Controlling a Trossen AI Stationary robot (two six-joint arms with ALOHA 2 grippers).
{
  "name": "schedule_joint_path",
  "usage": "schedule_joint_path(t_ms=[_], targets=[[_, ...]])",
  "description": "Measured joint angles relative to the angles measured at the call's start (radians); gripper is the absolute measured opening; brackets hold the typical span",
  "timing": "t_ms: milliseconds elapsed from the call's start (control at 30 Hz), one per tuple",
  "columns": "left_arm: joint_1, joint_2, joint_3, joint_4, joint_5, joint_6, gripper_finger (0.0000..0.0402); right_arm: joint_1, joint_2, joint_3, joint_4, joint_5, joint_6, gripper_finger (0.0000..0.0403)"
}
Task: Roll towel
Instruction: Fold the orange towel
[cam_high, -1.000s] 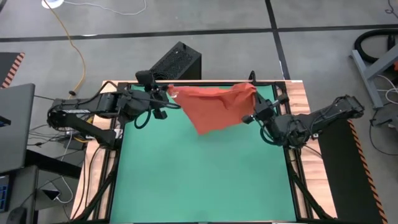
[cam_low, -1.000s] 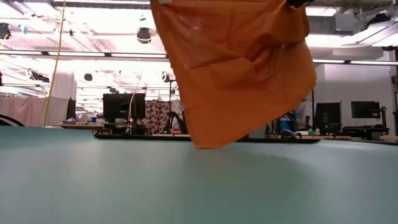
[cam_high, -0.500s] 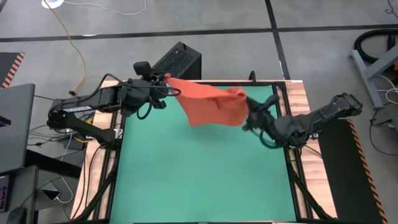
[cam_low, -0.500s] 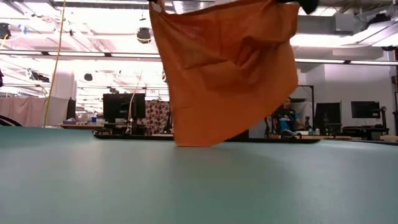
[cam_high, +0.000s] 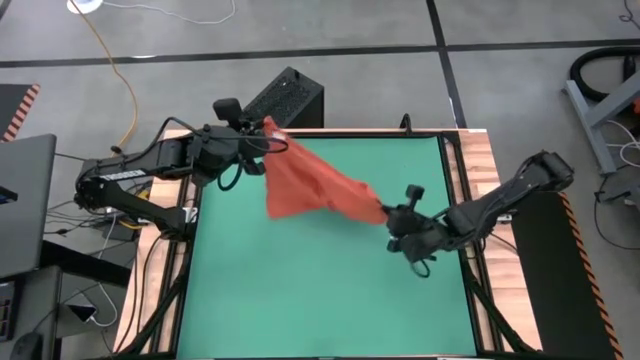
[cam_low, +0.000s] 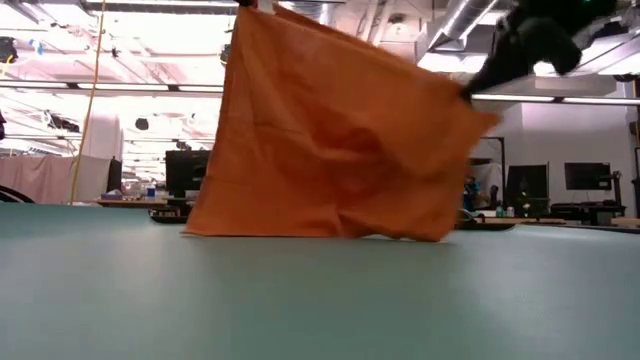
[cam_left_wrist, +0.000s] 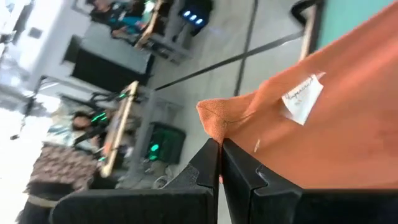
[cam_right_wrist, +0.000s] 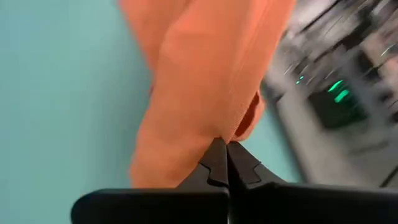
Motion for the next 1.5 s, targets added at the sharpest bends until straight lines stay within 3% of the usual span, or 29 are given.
schedule_joint_path(t_ms=[100, 233, 500, 933, 1200, 1367, 1500], targets=[[0.0, 0.002, 0.0, -0.025, 0.081, -0.045, 0.0, 0.001, 0.071, 0.0, -0.016, -0.099, 0.091, 0.0006], [0.0, 0.006, 0.0, -0.027, 0.133, -0.057, 0.0, 0.002, 0.156, 0.001, 0.02, -0.121, 0.068, 0.001], [0.001, 0.009, 0.0, -0.026, 0.108, -0.083, 0.0, -0.011, 0.198, 0.092, 0.04, -0.135, -0.064, 0.0016], [0.001, 0.009, 0.0, -0.079, 0.125, -0.151, 0.0, -0.044, 0.189, 0.076, 0.05, -0.24, 0.037, 0.0111], [0.001, 0.009, 0.0, -0.079, 0.163, -0.178, 0.0, -0.087, 0.22, 0.076, 0.36, -0.239, -0.015, 0.016], [0.001, 0.009, 0.0, -0.08, 0.164, -0.198, 0.0, -0.116, 0.374, 0.076, 0.587, -0.267, -0.073, 0.0175], [0.001, 0.009, 0.0, -0.08, 0.168, -0.202, 0.0, -0.126, 0.502, 0.086, 0.675, -0.267, 0.012, 0.0175]])
